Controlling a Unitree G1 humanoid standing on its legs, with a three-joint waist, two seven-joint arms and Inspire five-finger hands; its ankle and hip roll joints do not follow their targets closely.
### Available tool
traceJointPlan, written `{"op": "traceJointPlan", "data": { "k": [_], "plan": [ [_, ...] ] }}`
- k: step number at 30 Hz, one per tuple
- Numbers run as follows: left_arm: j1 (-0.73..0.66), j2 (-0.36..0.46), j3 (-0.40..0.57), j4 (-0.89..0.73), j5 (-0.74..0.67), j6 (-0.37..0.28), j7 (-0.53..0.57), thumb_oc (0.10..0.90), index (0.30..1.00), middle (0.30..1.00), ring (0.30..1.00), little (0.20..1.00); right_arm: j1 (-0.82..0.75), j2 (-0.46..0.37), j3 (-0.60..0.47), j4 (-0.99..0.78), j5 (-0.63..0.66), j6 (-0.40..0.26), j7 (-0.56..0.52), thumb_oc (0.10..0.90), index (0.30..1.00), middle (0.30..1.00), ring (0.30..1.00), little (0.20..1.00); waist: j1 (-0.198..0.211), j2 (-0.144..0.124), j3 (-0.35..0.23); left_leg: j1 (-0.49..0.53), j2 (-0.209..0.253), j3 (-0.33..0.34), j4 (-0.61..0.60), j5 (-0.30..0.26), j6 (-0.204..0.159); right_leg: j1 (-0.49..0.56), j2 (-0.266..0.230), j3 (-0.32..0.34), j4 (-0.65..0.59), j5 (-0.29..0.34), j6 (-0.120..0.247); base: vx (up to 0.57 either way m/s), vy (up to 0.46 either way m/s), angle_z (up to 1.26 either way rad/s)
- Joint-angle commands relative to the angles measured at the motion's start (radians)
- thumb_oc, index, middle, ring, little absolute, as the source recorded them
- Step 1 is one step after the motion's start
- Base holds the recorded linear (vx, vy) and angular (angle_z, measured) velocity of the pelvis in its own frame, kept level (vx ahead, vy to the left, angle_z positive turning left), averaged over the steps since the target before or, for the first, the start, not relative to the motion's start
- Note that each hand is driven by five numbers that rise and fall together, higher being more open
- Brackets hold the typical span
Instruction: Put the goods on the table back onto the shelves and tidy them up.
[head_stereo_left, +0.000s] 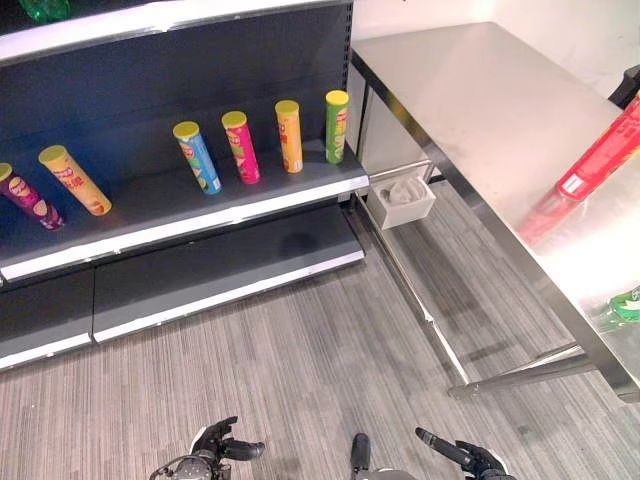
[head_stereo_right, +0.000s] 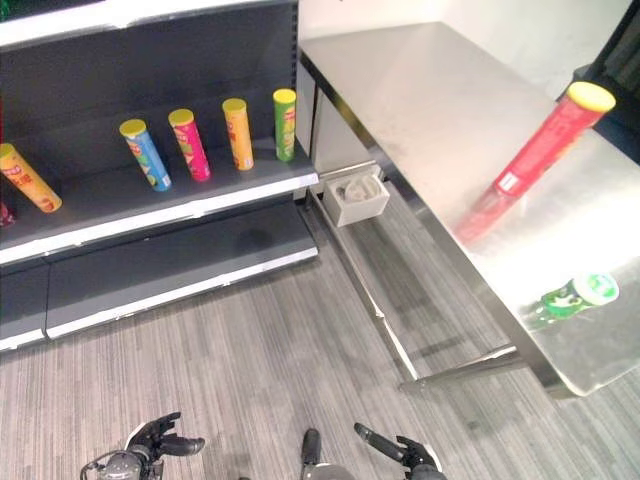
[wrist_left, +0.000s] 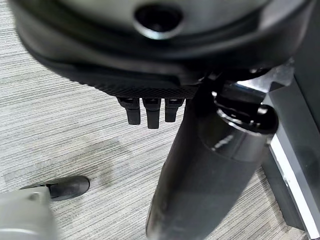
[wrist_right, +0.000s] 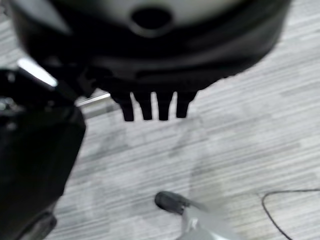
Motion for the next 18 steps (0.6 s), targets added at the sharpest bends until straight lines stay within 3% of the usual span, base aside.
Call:
{"op": "traceJointPlan", "data": {
  "k": [1,3,4,5,6,7,8,9,13,18],
  "plan": [
    [-0.031,0.022,-0.027,-0.085,0.010,-0.020,-0.001,0.800,0.900,0.900,0.900,0.900,0.027,-0.092,0.002,-0.028,0.000,-0.014,-0.027,0.800,0.900,0.900,0.900,0.900,0.004,-0.013,0.037,-0.174,0.032,-0.049,0.330,0.225,0.096,0.043,0.013,0.033,-0.012,-0.012,0.061,0.02,-0.177,-0.34],
    [-0.035,0.022,-0.030,-0.083,0.011,-0.018,0.000,0.800,0.900,0.900,0.900,0.900,0.024,-0.096,0.007,-0.020,-0.010,-0.008,-0.033,0.800,0.900,0.900,0.900,0.900,0.014,-0.016,0.045,-0.236,0.021,-0.061,0.375,0.196,0.108,0.052,0.015,0.041,-0.014,-0.015,0.059,0.05,-0.034,-0.45],
    [-0.043,0.021,-0.033,-0.086,0.005,-0.023,0.004,0.800,0.900,0.900,0.900,0.900,0.019,-0.098,0.013,-0.015,-0.013,-0.008,-0.038,0.800,0.900,0.900,0.900,0.900,0.020,-0.015,0.046,-0.267,0.011,-0.063,0.333,0.169,0.118,0.059,0.013,0.053,-0.015,-0.020,0.065,0.19,0.108,-0.56],
    [-0.055,0.016,-0.049,-0.093,0.003,-0.028,0.003,0.800,0.900,0.900,0.900,0.900,0.015,-0.099,0.016,-0.012,-0.017,-0.010,-0.038,0.800,0.900,0.900,0.900,0.900,0.037,-0.011,0.041,-0.282,0.011,-0.067,0.181,0.110,0.123,0.078,0.009,0.087,-0.015,-0.032,0.087,0.18,0.113,-0.53],
    [-0.055,0.016,-0.049,-0.093,0.003,-0.028,0.003,0.800,0.900,0.900,0.900,0.900,0.015,-0.099,0.016,-0.012,-0.017,-0.010,-0.038,0.800,0.900,0.900,0.900,0.900,0.036,-0.014,0.040,-0.281,0.008,-0.066,0.175,0.116,0.123,0.076,0.005,0.087,-0.015,-0.032,0.087,0.33,0.213,-0.87],
    [-0.053,0.017,-0.063,-0.117,0.010,-0.034,-0.002,0.800,0.900,0.900,0.900,0.900,0.009,-0.102,0.025,-0.011,-0.024,-0.015,-0.038,0.800,0.900,0.900,0.900,0.900,0.065,0.010,0.034,-0.282,-0.028,-0.109,-0.134,0.148,0.117,0.098,0.025,0.131,-0.015,-0.050,0.098,0.25,0.159,-1.05],
    [-0.050,0.017,-0.067,-0.103,0.025,-0.024,-0.003,0.800,0.900,0.900,0.900,0.900,0.012,-0.106,0.025,-0.006,-0.034,-0.010,-0.046,0.800,0.900,0.900,0.900,0.900,0.072,0.024,0.029,-0.286,-0.032,-0.125,-0.229,0.200,0.104,0.105,0.040,0.142,-0.015,-0.060,0.097,0.32,0.180,-1.04],
    [-0.053,0.016,-0.067,-0.105,0.024,-0.033,0.000,0.800,0.900,0.900,0.900,0.900,0.006,-0.101,0.031,0.005,-0.048,-0.013,-0.040,0.800,0.900,0.900,0.900,0.900,0.070,0.029,0.020,-0.245,-0.026,-0.135,-0.312,0.197,0.102,0.116,0.044,0.157,-0.015,-0.072,0.105,0.13,0.048,-0.78],
    [-0.052,0.008,-0.071,-0.100,0.022,-0.037,0.000,0.800,0.900,0.900,0.900,0.900,0.016,-0.087,0.025,0.006,-0.058,-0.015,-0.041,0.800,0.900,0.900,0.900,0.900,0.054,0.031,-0.003,-0.165,-0.027,-0.131,-0.359,0.188,0.113,0.123,0.027,0.168,-0.015,-0.081,0.112,0.16,0.137,-0.71],
    [-0.062,0.016,-0.053,-0.070,0.011,-0.038,0.005,0.800,0.900,0.900,0.900,0.900,-0.010,-0.067,0.033,0.010,-0.070,-0.011,-0.037,0.800,0.900,0.900,0.900,0.900,0.057,0.026,-0.026,-0.075,-0.021,-0.048,-0.458,0.180,0.138,0.086,-0.008,0.206,0.046,-0.091,0.138,0.11,0.127,-0.68]
  ]
}}
